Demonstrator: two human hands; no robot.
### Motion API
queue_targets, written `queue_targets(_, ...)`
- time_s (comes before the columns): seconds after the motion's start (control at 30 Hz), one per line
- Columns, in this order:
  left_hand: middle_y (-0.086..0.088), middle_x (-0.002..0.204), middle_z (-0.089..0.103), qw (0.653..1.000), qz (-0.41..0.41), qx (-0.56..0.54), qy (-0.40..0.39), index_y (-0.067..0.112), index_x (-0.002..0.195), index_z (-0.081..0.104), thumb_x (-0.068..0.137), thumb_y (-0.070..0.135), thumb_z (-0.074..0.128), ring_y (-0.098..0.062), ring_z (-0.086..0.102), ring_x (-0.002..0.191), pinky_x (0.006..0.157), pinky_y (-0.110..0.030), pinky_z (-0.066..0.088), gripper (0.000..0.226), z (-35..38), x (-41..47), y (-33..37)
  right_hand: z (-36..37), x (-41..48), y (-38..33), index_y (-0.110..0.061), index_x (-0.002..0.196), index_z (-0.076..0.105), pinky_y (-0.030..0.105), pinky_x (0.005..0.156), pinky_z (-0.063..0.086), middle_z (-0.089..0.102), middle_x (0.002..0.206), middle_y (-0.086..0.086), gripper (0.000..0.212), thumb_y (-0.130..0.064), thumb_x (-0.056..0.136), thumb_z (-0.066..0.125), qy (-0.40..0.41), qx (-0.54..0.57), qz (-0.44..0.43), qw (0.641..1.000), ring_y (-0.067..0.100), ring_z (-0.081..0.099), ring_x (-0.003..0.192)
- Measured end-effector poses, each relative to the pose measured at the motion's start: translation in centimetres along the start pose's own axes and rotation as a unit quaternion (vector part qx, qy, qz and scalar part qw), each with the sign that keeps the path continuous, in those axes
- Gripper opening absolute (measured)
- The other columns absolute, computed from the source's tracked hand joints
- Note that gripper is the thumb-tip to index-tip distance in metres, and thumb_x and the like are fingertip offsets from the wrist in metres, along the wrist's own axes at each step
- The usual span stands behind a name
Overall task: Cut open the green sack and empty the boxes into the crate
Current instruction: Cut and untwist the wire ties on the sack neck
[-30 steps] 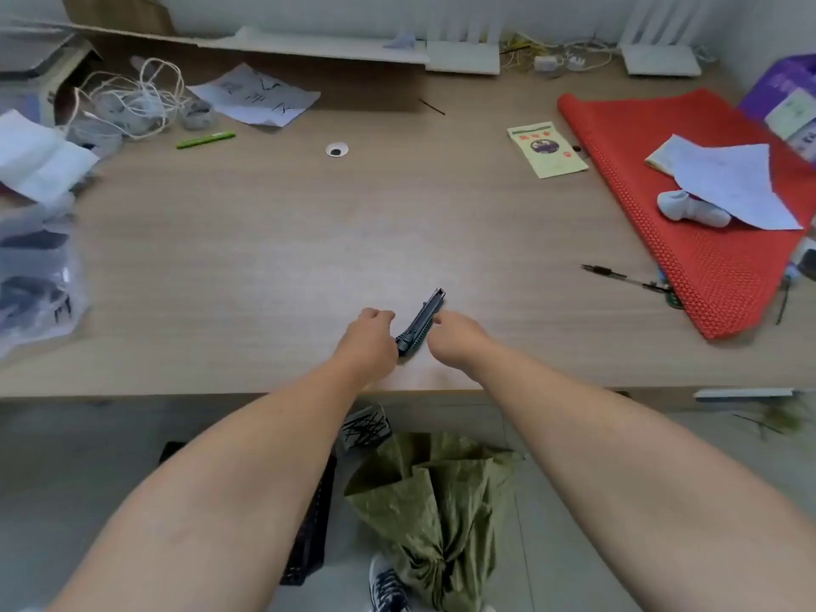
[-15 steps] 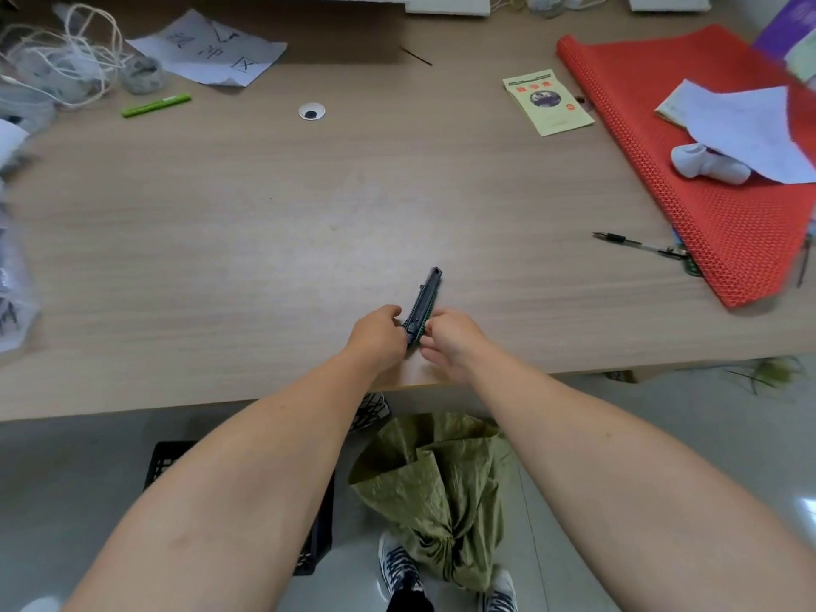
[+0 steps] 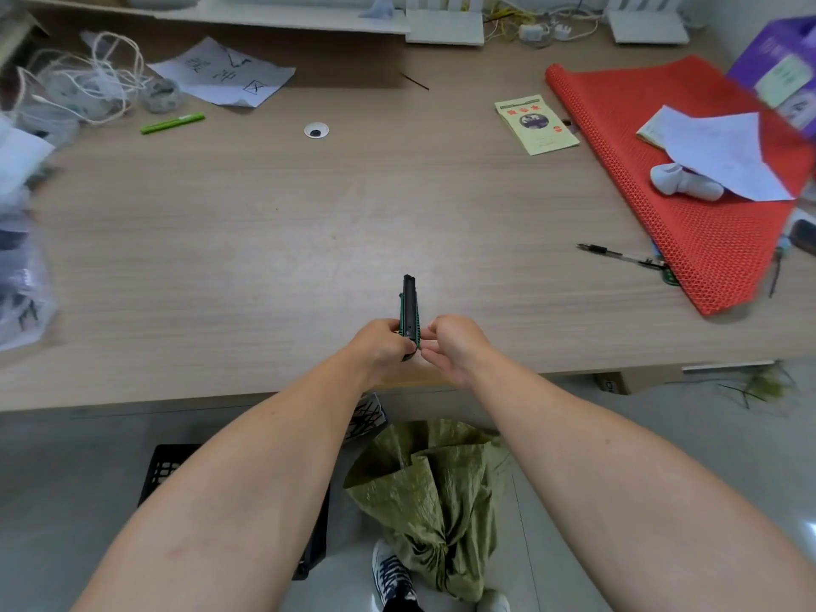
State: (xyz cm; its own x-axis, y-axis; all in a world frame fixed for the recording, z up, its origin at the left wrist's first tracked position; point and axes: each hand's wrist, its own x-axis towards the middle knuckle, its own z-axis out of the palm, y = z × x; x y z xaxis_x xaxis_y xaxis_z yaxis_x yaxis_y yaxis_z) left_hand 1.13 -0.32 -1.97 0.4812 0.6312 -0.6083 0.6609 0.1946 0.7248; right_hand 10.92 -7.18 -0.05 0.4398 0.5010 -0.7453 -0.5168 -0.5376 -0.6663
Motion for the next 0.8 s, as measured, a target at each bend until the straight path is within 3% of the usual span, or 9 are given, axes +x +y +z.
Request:
queue_targets(0.1,-0.007,0.099,0.068,1.000,0.018,0.010,0.015,0.012,0.124,0.060,0.084,0.001,0.061,-0.027,0.064,0.102,0.094,-0.039,0.051,0.042,0.4,-2.1,0.6,-1.1,-1.9,-0.2,0.000,0.137,0.044,0.045,0.104,0.048,0.059,0.127,0.029,0.042,0.001,0.097,0.032,-0.022,-0.040,-0.038,0.998,0.041,0.059,0.120)
queue_targets(0.17,-0.008,0.104,0.068,0.999,0.030,0.017,0.030,0.013,0.127,0.058,0.087,0.004,0.061,-0.026,0.064,0.102,0.092,-0.036,0.050,0.041,0.9,-3.7,1.2,-1.9,-3.2,-0.4,-0.004,0.149,0.031,0.042,0.096,0.052,0.061,0.114,0.023,0.054,0.002,0.096,0.032,-0.038,-0.051,-0.053,0.997,0.037,0.062,0.104)
queue_targets(0.23,-0.007,0.108,0.069,0.997,0.045,0.033,0.045,0.014,0.125,0.057,0.089,0.009,0.062,-0.024,0.064,0.102,0.092,-0.037,0.051,0.037,1.7,-5.8,1.8,-3.1,-4.8,-0.7,0.001,0.146,0.034,0.036,0.081,0.051,0.057,0.101,0.017,0.052,0.003,0.094,0.033,-0.045,-0.068,-0.065,0.995,0.030,0.057,0.092)
queue_targets(0.33,-0.005,0.110,0.069,0.993,0.070,0.074,0.063,0.013,0.124,0.058,0.090,0.017,0.061,-0.023,0.064,0.103,0.093,-0.039,0.051,0.035,3.2,-9.1,2.7,-5.0,-7.4,-1.0,0.009,0.136,0.041,0.034,0.073,0.049,0.055,0.092,0.017,0.045,0.006,0.092,0.033,-0.047,-0.101,-0.077,0.991,0.027,0.054,0.083)
queue_targets(0.43,-0.004,0.114,0.067,0.985,0.093,0.115,0.091,0.013,0.125,0.058,0.091,0.022,0.059,-0.023,0.062,0.104,0.091,-0.036,0.050,0.036,4.8,-12.6,3.6,-7.0,-10.4,-0.9,0.013,0.126,0.046,0.031,0.059,0.043,0.049,0.071,0.011,0.039,0.009,0.090,0.030,-0.060,-0.110,-0.102,0.987,0.023,0.046,0.062)
queue_targets(0.53,-0.004,0.117,0.066,0.978,0.111,0.130,0.121,0.013,0.126,0.057,0.092,0.025,0.057,-0.022,0.061,0.105,0.090,-0.034,0.049,0.036,6.6,-15.8,4.0,-9.0,-13.2,-0.5,-0.001,0.099,0.061,0.026,0.048,0.034,0.046,0.054,0.003,0.037,0.011,0.087,0.028,-0.093,-0.106,-0.127,0.982,0.016,0.037,0.048)
queue_targets(0.67,-0.005,0.116,0.066,0.969,0.131,0.135,0.159,0.013,0.125,0.056,0.095,0.027,0.054,-0.023,0.061,0.103,0.086,-0.033,0.048,0.033,9.2,-19.5,4.3,-11.4,-16.5,0.3,-0.012,0.096,0.061,0.025,0.053,0.045,0.060,0.075,0.005,0.028,0.003,0.091,0.037,-0.112,-0.134,-0.160,0.971,0.019,0.057,0.063)
queue_targets(0.8,-0.006,0.115,0.066,0.961,0.145,0.145,0.187,0.012,0.122,0.057,0.096,0.027,0.051,-0.025,0.060,0.104,0.085,-0.033,0.046,0.030,11.2,-22.4,4.7,-13.6,-18.6,0.9,-0.013,0.096,0.060,0.024,0.053,0.047,0.064,0.086,0.006,0.023,-0.003,0.093,0.039,-0.122,-0.142,-0.192,0.963,0.021,0.061,0.071)
